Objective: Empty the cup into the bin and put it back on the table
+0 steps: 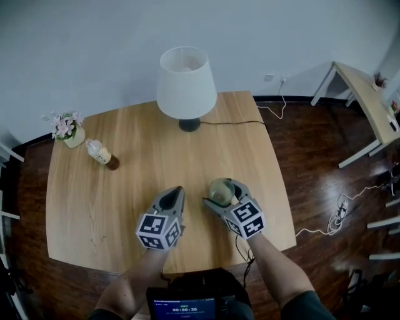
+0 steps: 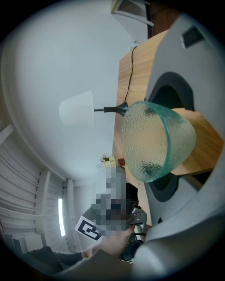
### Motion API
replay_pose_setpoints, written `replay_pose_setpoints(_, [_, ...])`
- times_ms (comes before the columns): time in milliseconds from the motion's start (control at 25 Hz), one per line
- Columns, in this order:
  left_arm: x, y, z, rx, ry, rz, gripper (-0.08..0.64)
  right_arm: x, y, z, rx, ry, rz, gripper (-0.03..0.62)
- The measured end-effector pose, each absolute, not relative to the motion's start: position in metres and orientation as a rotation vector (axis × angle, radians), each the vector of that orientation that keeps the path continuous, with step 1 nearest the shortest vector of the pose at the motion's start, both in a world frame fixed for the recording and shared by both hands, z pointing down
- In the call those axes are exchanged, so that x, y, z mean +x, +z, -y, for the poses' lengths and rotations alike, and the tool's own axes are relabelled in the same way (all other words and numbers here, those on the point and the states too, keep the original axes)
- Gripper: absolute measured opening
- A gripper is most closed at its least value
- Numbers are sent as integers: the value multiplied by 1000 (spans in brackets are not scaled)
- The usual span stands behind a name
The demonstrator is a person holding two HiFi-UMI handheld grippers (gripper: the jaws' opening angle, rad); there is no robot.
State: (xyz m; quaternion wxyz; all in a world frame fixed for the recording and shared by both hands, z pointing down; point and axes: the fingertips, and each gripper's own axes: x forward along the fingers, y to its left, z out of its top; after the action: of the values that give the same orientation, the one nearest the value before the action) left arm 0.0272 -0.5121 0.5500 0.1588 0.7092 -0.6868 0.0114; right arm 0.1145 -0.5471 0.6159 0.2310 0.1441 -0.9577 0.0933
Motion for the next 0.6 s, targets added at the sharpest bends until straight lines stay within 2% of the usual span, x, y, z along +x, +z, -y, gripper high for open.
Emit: replay_pose_setpoints(600, [6, 617, 558, 1888, 88, 1988, 2, 88, 665, 593, 432, 285, 2657, 396])
